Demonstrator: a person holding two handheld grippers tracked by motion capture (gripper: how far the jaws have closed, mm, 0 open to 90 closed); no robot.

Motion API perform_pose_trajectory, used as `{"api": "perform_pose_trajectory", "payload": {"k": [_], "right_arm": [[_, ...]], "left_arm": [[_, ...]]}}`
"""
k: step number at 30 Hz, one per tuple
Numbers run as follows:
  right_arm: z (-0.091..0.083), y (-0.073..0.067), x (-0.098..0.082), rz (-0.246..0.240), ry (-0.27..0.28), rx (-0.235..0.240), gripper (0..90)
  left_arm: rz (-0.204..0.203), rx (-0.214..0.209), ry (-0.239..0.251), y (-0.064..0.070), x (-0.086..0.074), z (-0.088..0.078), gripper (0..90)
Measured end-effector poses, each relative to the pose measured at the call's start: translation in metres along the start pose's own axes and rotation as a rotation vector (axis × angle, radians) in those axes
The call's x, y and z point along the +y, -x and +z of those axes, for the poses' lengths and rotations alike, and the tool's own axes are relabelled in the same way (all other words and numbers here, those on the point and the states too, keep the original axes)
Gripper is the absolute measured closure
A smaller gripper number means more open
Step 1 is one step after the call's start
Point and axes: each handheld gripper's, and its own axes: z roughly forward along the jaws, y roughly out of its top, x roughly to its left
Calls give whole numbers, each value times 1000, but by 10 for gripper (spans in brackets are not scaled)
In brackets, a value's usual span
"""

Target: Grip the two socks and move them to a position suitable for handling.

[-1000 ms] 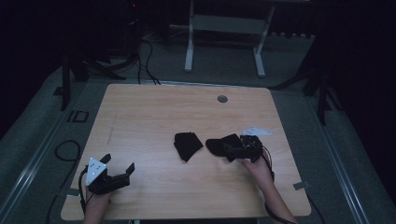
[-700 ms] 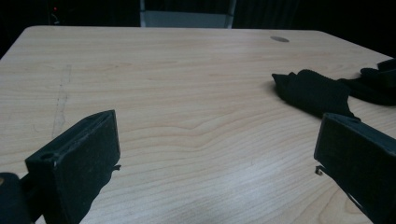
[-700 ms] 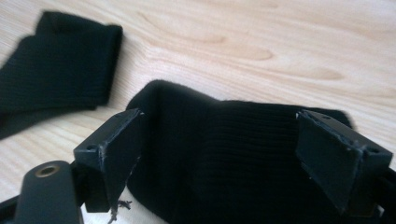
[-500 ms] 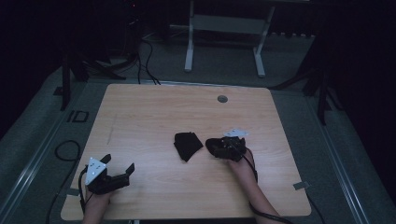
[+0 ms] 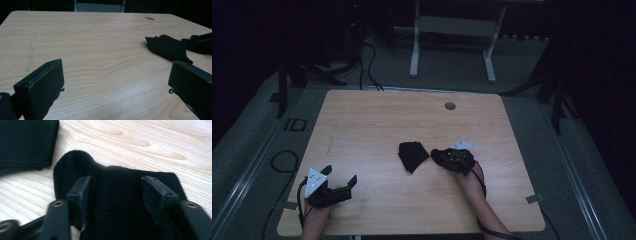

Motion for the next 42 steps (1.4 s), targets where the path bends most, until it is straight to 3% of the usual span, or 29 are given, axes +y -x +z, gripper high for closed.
{"api": "perform_pose_trajectory", "payload": {"k": [3, 5, 7, 9, 12, 18, 20, 24, 28, 30, 31, 34, 37, 42], "right_arm": [[-2, -4, -1, -44, 11, -27, 687], [-2, -6, -1, -80, 6, -46, 742], [-3, -6, 0, -89, 2, -49, 763], [-6, -3, 0, -46, 4, -30, 778], [-17, 2, 3, -23, 31, -19, 780], [-62, 6, 17, -30, 117, 14, 780], [-80, 6, 22, -34, 143, 44, 780], [-108, -1, 25, -37, 186, 82, 780], [-125, -21, 15, -42, 199, 133, 778], [-125, -25, 11, -41, 195, 142, 778], [-124, -38, -1, -51, 188, 148, 777], [-115, -52, -19, -69, 157, 148, 774], [-99, -55, -32, -36, 110, 162, 772], [-81, -69, -46, -38, 43, 164, 768]], "left_arm": [[2, -3, -3, 0, 0, 1, 4], [4, -4, -5, 1, 0, 1, 5], [3, -5, -7, 0, 0, 1, 5], [-2, -3, -4, 0, 0, 1, 5], [-12, -3, -1, -2, 0, 1, 5], [-13, -10, -2, -1, 0, 2, 5], [-12, -10, -2, 0, 0, 2, 5], [-14, -11, 0, 0, 1, 2, 5], [-11, -11, -2, 0, 1, 2, 5], [-13, -14, 0, 1, 1, 2, 5], [-12, -14, 0, 1, 1, 2, 5], [-7, -12, -1, 1, 1, 2, 5], [-5, -16, 2, 2, 1, 3, 5], [0, -31, -4, 4, 2, 3, 5]]}}
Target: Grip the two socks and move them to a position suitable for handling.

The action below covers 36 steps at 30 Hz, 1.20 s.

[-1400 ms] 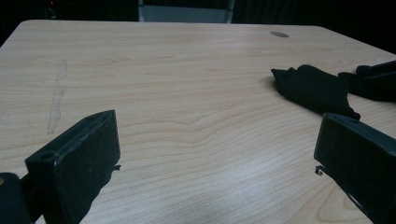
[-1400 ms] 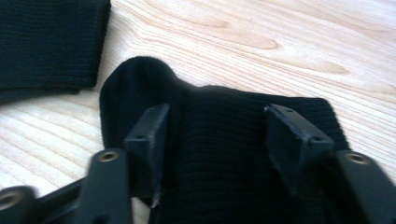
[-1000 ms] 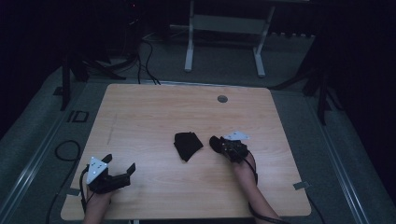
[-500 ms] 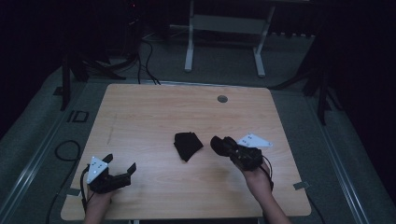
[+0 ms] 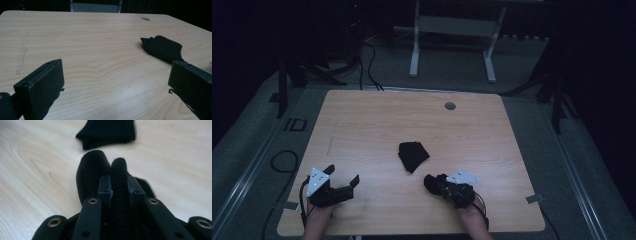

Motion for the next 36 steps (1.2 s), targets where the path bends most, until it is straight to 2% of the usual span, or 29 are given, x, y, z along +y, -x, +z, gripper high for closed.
{"api": "perform_pose_trajectory", "payload": {"k": [1, 2, 3, 5, 7, 9, 11, 14, 17, 19, 20, 21, 23, 25, 28, 32, 34, 35, 36], "right_arm": [[5, -3, -4, -4, -20, 2, 767], [9, -5, -8, 14, -36, 17, 756], [10, -7, -11, 19, -15, 8, 756], [11, -13, -10, -10, -19, -16, 752], [12, -15, -10, 1, -16, -7, 734], [11, -16, -7, 13, -22, 7, 650], [7, -16, -3, 21, -25, 37, 559], [-10, -14, 8, 18, 13, 68, 494], [-31, -3, 22, 9, 72, 67, 441], [-39, 10, 29, 8, 100, 52, 433], [-40, 17, 30, 9, 93, 45, 432], [-40, 24, 30, 9, 82, 35, 433], [-37, 36, 28, 14, 57, 33, 433], [-32, 44, 22, 32, 32, 43, 434], [-23, 49, 13, 44, -12, 64, 434], [-12, 49, 3, 37, -58, 83, 434], [-7, 48, 0, 38, -69, 88, 434], [-3, 46, -2, 28, -82, 93, 435], [-2, 45, -2, 22, -83, 91, 445]], "left_arm": [[1, -5, 0, 1, 0, 0, 5], [2, -10, 1, 1, 0, 1, 5], [6, -14, -6, 2, 0, 1, 5], [11, -27, -14, 5, 0, 2, 5], [24, -58, -6, 9, 0, 3, 5], [44, -89, 12, 15, 1, 3, 5], [55, -109, 4, 21, 2, 4, 5], [35, -168, -23, 33, 3, 9, 5], [14, -252, -83, 49, 7, 16, 5], [57, -269, -136, 64, 10, 22, 41], [78, -283, -164, 72, 12, 24, 85], [82, -320, -186, 80, 13, 27, 132], [77, -408, -238, 94, 16, 34, 149], [125, -453, -296, 110, 16, 41, 203], [161, -510, -364, 129, 15, 52, 259], [195, -513, -419, 141, 13, 65, 259], [196, -516, -435, 143, 13, 71, 259], [207, -496, -452, 143, 12, 76, 266], [208, -494, -454, 143, 12, 78, 304]]}}
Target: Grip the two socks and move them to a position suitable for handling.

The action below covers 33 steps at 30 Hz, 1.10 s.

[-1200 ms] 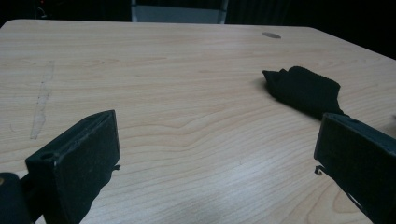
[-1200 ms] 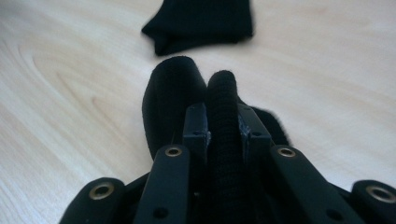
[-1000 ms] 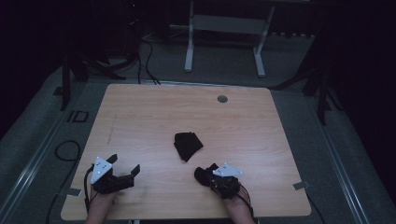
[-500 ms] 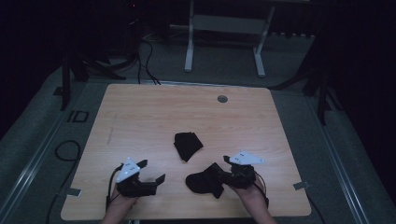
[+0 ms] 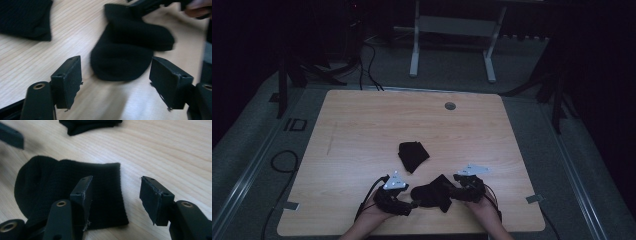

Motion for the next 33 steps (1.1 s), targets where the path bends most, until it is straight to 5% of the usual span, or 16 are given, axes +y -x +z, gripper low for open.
{"api": "perform_pose_trajectory", "payload": {"k": [10, 11, 12, 15, 20, 33], "right_arm": [[8, -5, -3, -54, -39, -26, 637], [8, -5, -3, -54, -39, -26, 637], [8, -6, -3, -62, -39, -23, 763], [9, -9, -3, -74, -41, -23, 822], [5, -10, 0, -79, -27, -37, 835], [-94, 14, 8, 45, 189, -11, 834]], "left_arm": [[25, 19, -72, -2, 1, 10, 555], [25, 19, -72, -2, 1, 10, 595], [32, 43, -79, -2, 3, 11, 678], [42, 39, -83, -2, 4, 13, 828], [38, 21, -74, 0, 5, 11, 871], [29, -11, 30, -7, 12, -53, 872]]}}
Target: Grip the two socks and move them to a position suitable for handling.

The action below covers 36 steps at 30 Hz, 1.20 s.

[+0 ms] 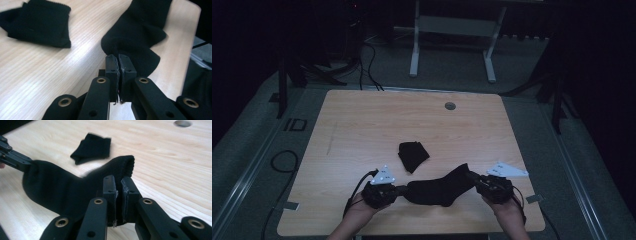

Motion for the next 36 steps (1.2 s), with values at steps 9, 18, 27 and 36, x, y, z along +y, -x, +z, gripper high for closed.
{"api": "perform_pose_trajectory", "payload": {"k": [9, 18, 27, 36], "right_arm": [[-16, 16, -27, 104, 4, 10, 831], [7, 15, -64, 114, -113, -33, 819], [17, 19, -82, 123, -179, -58, 795], [7, 19, -75, 83, -165, -107, 552]], "left_arm": [[36, 10, -83, -12, 3, -18, 871], [-33, -41, -153, -32, -17, 20, 868], [-22, -36, -186, -36, -18, 37, 862], [-8, 25, -123, -37, -15, 23, 465]]}}
